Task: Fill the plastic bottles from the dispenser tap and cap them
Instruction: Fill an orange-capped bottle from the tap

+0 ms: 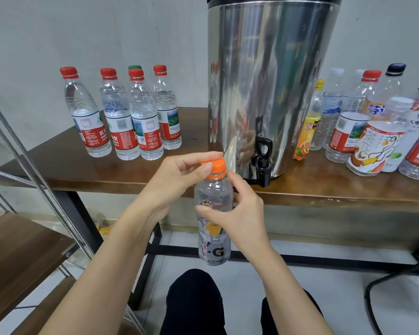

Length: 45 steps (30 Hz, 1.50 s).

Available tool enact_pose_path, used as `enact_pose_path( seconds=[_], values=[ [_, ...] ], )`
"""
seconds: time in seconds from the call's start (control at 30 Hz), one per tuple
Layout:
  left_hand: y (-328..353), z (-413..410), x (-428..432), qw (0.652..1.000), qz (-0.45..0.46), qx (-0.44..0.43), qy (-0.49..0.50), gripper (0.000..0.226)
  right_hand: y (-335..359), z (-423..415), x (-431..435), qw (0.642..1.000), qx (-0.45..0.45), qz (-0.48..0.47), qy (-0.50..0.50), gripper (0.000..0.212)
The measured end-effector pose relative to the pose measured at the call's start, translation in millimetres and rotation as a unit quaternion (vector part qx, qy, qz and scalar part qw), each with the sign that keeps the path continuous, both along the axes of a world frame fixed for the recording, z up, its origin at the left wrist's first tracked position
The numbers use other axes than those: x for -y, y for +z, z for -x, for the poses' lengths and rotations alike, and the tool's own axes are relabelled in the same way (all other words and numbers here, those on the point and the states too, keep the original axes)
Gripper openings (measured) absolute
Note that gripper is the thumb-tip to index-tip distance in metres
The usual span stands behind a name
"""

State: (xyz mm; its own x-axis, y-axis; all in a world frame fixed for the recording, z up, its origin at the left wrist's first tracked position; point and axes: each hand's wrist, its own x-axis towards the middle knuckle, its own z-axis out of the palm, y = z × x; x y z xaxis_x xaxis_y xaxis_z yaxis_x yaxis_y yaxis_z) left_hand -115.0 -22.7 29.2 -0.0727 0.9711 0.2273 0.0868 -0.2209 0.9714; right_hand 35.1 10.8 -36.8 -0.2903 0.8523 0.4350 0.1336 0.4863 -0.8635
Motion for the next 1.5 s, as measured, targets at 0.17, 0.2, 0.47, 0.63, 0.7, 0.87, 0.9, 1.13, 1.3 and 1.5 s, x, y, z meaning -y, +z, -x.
enact_pose_path(
  seconds=[0.17,0.2,0.47,0.63,0.7,0.87,0.9,1.13,1.3,1.5],
  values=[
    [-4.2,-19.4,-0.1,0.988,-0.029,0.050,0.147,0.026,-0.9,7.7,2.8,0.999,0.007,-0.035,-0.041,0.076],
    [-5.8,-22.3,-0.3,0.984,-0.042,0.040,0.170,0.025,-1.5,8.4,3.1,0.998,0.009,-0.038,-0.046,0.077],
    [-3.1,-9.4,-0.2,0.999,-0.020,-0.010,0.025,0.029,0.4,2.9,-2.5,1.000,-0.013,-0.016,-0.008,0.076],
    [-0.5,-5.6,-8.4,0.994,-0.054,-0.039,0.081,0.025,6.3,7.3,-4.1,1.000,-0.005,-0.020,-0.005,0.074],
    [4.7,-1.4,-9.9,0.995,-0.065,-0.042,0.063,0.031,8.8,9.5,-6.5,1.000,-0.009,-0.016,0.004,0.074],
    [17.1,15.7,-14.6,0.993,-0.096,-0.045,0.051,0.050,25.1,18.4,-15.7,0.999,-0.015,-0.031,0.014,0.073],
    [16.6,22.4,-18.5,0.989,-0.115,-0.027,0.090,0.050,31.1,21.2,-18.6,0.999,-0.025,-0.030,0.021,0.072],
    [-35.5,108.9,-67.5,0.854,-0.158,-0.039,0.495,0.039,90.8,68.3,-50.6,0.993,-0.086,-0.084,0.018,0.072],
    [-71.5,136.1,-88.8,0.813,-0.068,-0.193,0.545,0.046,98.9,120.8,-92.1,0.991,-0.076,-0.105,-0.022,0.077],
    [-79.8,138.2,-99.9,0.797,-0.063,-0.248,0.546,0.060,87.3,159.5,-131.9,0.992,-0.050,-0.107,-0.044,0.077]
  ],
)
